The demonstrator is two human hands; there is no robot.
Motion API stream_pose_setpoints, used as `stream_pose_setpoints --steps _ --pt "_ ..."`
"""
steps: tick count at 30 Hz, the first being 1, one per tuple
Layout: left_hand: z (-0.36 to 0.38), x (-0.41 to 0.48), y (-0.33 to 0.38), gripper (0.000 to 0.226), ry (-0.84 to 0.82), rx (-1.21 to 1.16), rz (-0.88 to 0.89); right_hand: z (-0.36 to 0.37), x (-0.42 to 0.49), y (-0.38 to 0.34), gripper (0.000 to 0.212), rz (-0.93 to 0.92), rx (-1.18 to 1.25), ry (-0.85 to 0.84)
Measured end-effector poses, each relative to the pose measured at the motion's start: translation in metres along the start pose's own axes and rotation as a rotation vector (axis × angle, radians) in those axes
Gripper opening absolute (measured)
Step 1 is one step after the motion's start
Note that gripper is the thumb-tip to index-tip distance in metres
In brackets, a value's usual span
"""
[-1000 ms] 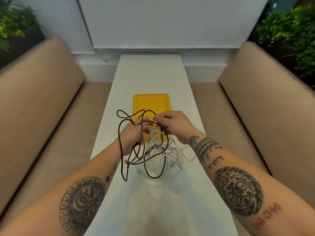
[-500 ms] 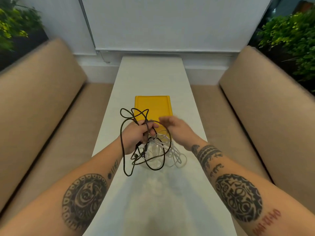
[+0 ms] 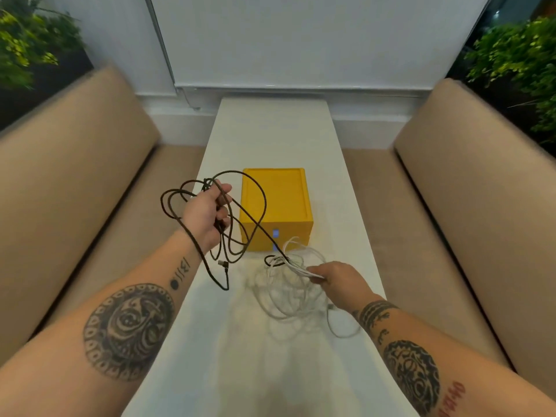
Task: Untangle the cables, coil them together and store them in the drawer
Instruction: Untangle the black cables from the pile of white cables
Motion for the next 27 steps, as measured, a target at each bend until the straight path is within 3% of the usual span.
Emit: stream_pose_setpoints --steps 6,10,15,19,22,27 --pt "0.003 0.002 0.014 0.028 0.092 -0.222 0.116 0.015 0.01 -0.001 0.025 0.019 -0.201 -0.142" --pt "0.011 -0.002 0.03 0.03 0.07 -0.394 0.168 0.026 0.008 -0.015 0.027 -0.028 -0.29 -0.177" --pt "0.016 -0.011 0.01 0.041 -0.051 -0.179 0.059 0.044 -0.001 -0.025 0.036 -0.01 -0.341 -0.325" --pt "0.008 -0.022 -0.024 0.057 -0.111 0.003 -0.084 0.047 -0.015 -0.04 0.063 0.073 -0.177 -0.576" --pt "-0.018 -0.024 -0.046 0.058 -0.061 -0.002 -0.155 0.054 -0.005 -0.05 0.067 0.143 -0.091 -0.59" --pt "-0.071 -0.025 -0.068 0.046 0.131 0.026 -0.15 0.064 0.012 -0.068 0.033 0.047 -0.199 -0.482"
Point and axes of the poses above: each hand's wrist, its own x-axis towards the middle knuckle, its own z-axis out of the palm, y = z × x, the point moved 9 cm from there along x, towards the middle knuckle, and after that the axes turned 5 degrees about z, right-handed, at the moved point
